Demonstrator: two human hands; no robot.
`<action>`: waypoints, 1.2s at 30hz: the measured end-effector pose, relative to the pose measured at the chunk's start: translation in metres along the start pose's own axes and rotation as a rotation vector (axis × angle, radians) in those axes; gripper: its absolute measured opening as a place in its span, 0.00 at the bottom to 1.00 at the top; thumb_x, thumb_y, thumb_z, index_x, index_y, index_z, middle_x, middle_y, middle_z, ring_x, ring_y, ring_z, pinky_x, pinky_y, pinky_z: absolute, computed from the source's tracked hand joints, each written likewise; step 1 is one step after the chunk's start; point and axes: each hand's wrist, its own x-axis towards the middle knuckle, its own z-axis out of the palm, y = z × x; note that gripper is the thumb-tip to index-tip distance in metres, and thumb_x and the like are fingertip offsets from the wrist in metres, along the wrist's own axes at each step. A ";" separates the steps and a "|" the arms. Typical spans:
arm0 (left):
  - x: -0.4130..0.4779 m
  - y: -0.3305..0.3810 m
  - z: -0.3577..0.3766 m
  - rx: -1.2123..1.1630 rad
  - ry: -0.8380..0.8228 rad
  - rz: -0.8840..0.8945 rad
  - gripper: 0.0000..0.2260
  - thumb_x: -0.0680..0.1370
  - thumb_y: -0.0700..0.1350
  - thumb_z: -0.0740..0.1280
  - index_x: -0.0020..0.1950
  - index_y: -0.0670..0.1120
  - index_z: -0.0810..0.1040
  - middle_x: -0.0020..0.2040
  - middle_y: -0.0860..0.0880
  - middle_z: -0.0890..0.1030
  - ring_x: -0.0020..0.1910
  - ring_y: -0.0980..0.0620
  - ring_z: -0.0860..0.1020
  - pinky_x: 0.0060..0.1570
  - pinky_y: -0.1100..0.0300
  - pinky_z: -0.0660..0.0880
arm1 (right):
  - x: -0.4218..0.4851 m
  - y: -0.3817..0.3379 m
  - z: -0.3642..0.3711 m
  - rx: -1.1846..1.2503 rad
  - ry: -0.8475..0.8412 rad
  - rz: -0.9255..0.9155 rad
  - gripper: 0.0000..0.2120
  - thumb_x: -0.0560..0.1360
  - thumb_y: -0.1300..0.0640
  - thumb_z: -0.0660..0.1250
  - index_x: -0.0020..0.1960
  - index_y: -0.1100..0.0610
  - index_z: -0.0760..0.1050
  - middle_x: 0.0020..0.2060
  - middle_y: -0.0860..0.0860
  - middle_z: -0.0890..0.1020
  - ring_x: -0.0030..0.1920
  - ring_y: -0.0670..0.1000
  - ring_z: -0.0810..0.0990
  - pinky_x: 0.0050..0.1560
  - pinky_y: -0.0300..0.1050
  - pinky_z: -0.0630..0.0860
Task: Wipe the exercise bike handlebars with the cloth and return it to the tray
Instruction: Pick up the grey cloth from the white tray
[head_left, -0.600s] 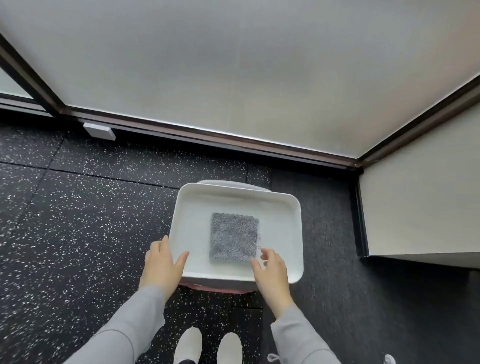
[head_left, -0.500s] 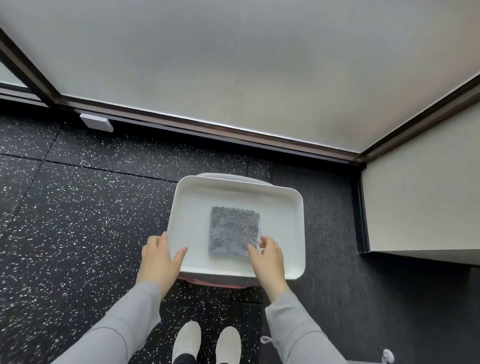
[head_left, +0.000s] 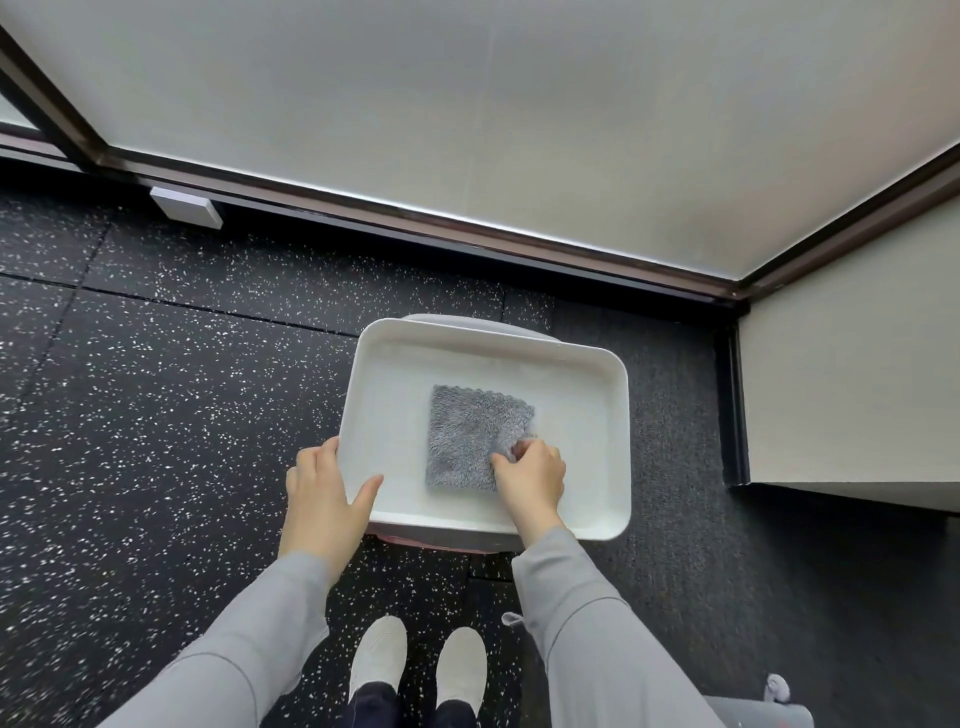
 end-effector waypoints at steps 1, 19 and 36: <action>0.000 0.000 -0.001 0.000 -0.003 0.004 0.28 0.76 0.49 0.65 0.71 0.42 0.59 0.67 0.42 0.64 0.66 0.43 0.61 0.67 0.47 0.62 | -0.001 -0.002 -0.001 0.002 0.007 -0.018 0.12 0.73 0.55 0.67 0.54 0.60 0.73 0.56 0.57 0.75 0.60 0.58 0.71 0.58 0.48 0.68; -0.026 0.062 -0.042 -0.372 -0.034 0.038 0.14 0.79 0.45 0.59 0.63 0.44 0.72 0.62 0.45 0.75 0.59 0.50 0.71 0.63 0.54 0.67 | -0.069 -0.049 -0.080 0.504 0.091 -0.237 0.09 0.72 0.61 0.68 0.38 0.51 0.70 0.34 0.49 0.76 0.35 0.49 0.72 0.30 0.36 0.69; -0.121 0.164 -0.127 -1.086 -0.715 -0.069 0.12 0.75 0.42 0.65 0.57 0.38 0.77 0.49 0.43 0.85 0.43 0.48 0.83 0.37 0.58 0.82 | -0.223 -0.029 -0.189 0.957 0.080 -0.013 0.10 0.72 0.66 0.69 0.52 0.61 0.71 0.47 0.60 0.83 0.46 0.55 0.82 0.49 0.54 0.78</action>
